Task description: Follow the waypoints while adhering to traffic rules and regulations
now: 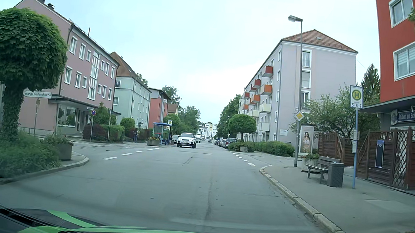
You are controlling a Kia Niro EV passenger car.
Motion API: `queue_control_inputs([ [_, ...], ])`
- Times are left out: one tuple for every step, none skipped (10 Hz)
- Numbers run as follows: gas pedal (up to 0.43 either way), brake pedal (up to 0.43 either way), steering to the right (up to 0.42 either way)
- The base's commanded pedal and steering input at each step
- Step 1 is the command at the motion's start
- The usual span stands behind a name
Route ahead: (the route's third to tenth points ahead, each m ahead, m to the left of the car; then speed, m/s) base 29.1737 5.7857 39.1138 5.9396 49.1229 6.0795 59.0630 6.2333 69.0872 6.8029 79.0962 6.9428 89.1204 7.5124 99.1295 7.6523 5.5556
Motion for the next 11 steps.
queue_control_inputs([
  [0.067,0.0,-0.014],
  [0.067,0.0,-0.014],
  [0.067,0.0,-0.014],
  [0.067,0.0,-0.014],
  [0.067,0.0,-0.013],
  [0.067,0.0,-0.014],
  [0.067,0.0,-0.013],
  [0.067,0.0,-0.013],
  [0.059,0.0,-0.013],
  [0.059,0.0,-0.013],
  [0.059,0.0,-0.012],
])
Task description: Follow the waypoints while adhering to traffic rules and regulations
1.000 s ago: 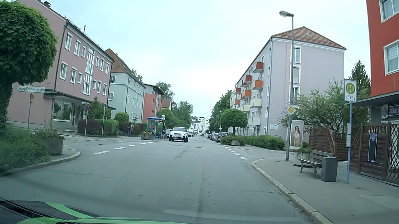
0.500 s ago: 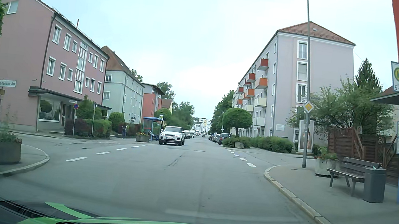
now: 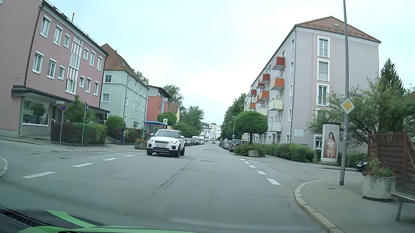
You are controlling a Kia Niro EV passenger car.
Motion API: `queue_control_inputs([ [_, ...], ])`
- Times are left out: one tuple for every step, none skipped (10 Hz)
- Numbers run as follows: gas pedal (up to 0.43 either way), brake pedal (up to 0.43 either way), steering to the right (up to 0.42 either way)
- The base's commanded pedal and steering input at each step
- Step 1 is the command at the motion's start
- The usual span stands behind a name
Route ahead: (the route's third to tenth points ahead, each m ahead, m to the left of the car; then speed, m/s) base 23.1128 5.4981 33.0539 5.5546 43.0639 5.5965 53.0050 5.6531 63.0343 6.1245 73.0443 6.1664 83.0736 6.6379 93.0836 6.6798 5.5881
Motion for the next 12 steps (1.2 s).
queue_control_inputs([
  [0.059,0.0,-0.012],
  [0.059,0.0,-0.011],
  [0.059,0.0,-0.011],
  [0.059,0.0,-0.011],
  [0.059,0.0,-0.011],
  [0.059,0.0,-0.011],
  [0.059,0.0,-0.011],
  [0.059,0.0,-0.011],
  [0.059,0.0,-0.011],
  [0.059,0.0,-0.011],
  [0.059,0.0,-0.011],
  [0.059,0.0,-0.011],
])
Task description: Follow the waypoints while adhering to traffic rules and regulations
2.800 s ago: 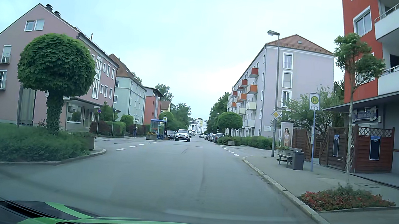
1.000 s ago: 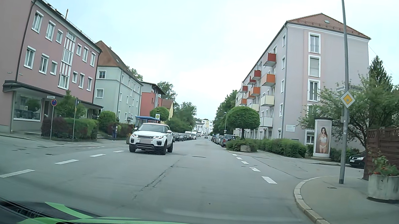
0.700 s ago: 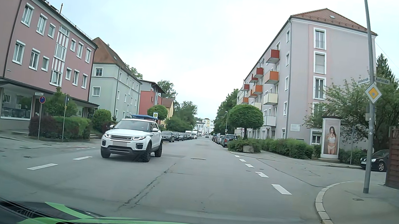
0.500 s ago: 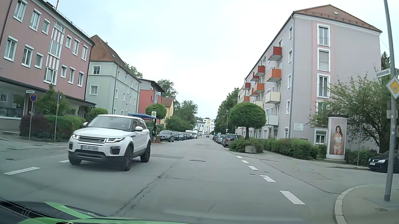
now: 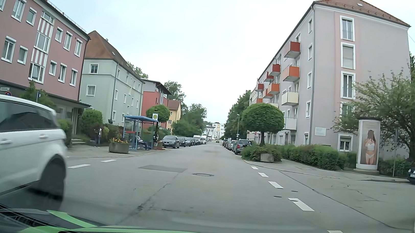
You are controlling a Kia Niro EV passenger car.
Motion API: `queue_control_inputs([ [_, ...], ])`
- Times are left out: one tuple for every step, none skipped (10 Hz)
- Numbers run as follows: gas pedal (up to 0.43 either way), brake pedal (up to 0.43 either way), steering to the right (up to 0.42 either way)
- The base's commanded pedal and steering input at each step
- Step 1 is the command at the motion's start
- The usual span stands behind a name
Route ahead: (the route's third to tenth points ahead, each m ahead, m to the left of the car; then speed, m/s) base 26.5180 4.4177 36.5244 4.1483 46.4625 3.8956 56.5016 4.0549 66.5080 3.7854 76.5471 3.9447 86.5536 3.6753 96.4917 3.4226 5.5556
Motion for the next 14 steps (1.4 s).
queue_control_inputs([
  [0.059,0.0,-0.011],
  [0.067,0.0,-0.011],
  [0.067,0.0,-0.011],
  [0.067,0.0,-0.011],
  [0.067,0.0,-0.011],
  [0.067,0.0,-0.011],
  [0.079,0.0,-0.011],
  [0.079,0.0,-0.011],
  [0.067,0.0,-0.011],
  [0.067,0.0,-0.011],
  [0.067,0.0,-0.011],
  [0.067,0.0,-0.011],
  [0.067,0.0,-0.011],
  [0.067,0.0,-0.011],
])
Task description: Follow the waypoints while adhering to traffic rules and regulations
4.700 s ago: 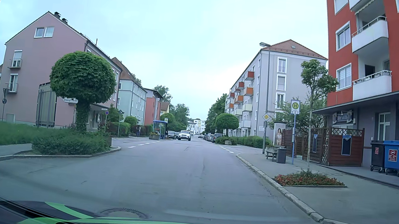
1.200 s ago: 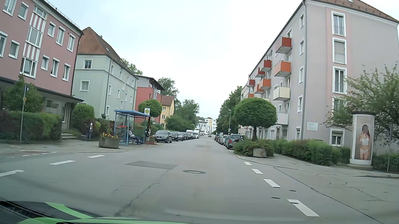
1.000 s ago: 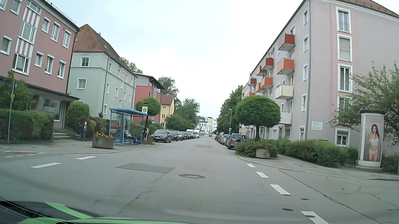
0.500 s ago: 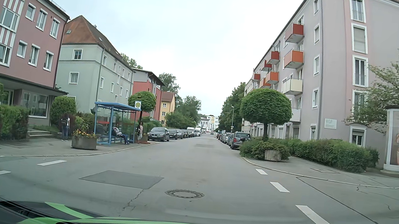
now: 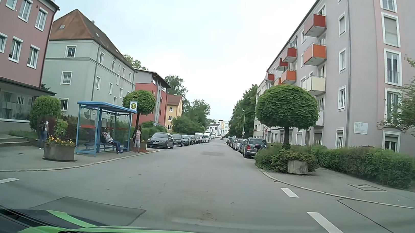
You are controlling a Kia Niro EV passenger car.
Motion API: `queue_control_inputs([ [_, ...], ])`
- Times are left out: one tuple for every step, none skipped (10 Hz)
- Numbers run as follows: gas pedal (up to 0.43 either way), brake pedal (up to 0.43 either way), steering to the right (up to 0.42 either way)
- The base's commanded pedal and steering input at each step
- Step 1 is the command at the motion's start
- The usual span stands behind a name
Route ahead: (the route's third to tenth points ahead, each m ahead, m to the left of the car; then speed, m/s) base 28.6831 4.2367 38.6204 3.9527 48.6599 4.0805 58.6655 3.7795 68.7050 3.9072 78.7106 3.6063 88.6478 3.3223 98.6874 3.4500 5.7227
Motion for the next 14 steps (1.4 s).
queue_control_inputs([
  [0.067,0.0,-0.011],
  [0.067,0.0,-0.011],
  [0.067,0.0,-0.011],
  [0.067,0.0,-0.01],
  [0.067,0.0,-0.011],
  [0.067,0.0,-0.011],
  [0.067,0.0,-0.011],
  [0.067,0.0,-0.01],
  [0.067,0.0,-0.01],
  [0.067,0.0,-0.01],
  [0.067,0.0,-0.009],
  [0.067,0.0,-0.009],
  [0.047,0.0,-0.007],
  [0.047,0.0,-0.005],
])
